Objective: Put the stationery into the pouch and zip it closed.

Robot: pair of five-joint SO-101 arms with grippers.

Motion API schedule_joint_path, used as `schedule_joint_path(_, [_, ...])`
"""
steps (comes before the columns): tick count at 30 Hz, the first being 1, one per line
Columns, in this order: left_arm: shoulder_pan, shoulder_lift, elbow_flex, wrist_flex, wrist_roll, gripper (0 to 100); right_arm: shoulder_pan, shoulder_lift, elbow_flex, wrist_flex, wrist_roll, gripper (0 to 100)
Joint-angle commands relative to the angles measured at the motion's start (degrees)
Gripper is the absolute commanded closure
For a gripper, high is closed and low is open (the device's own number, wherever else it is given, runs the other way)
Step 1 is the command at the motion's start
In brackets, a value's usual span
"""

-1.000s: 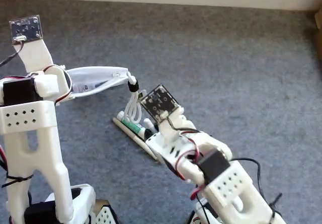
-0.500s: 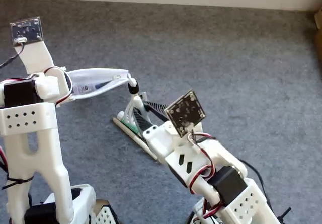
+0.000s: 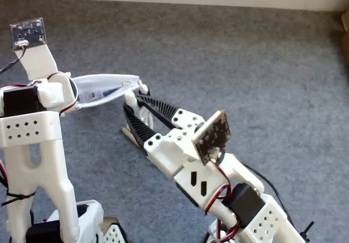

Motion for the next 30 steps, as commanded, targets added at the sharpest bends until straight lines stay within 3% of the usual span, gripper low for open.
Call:
schedule_joint_path(1, [0.7, -0.5, 0.0, -0.9, 0.6, 99, -0.7, -1.2, -0.7, -6.3, -0.5, 99.5])
schedule_joint_path(19, [0.7, -0.5, 0.0, -1.0, 0.6, 99, -0.7, -0.9, -1.3, -25.1, -0.5, 99.5])
schedule_joint_path(30, [0.7, -0.5, 0.1, -1.0, 0.6, 99, -0.4, 16.5, -6.7, -39.5, -0.2, 99.5])
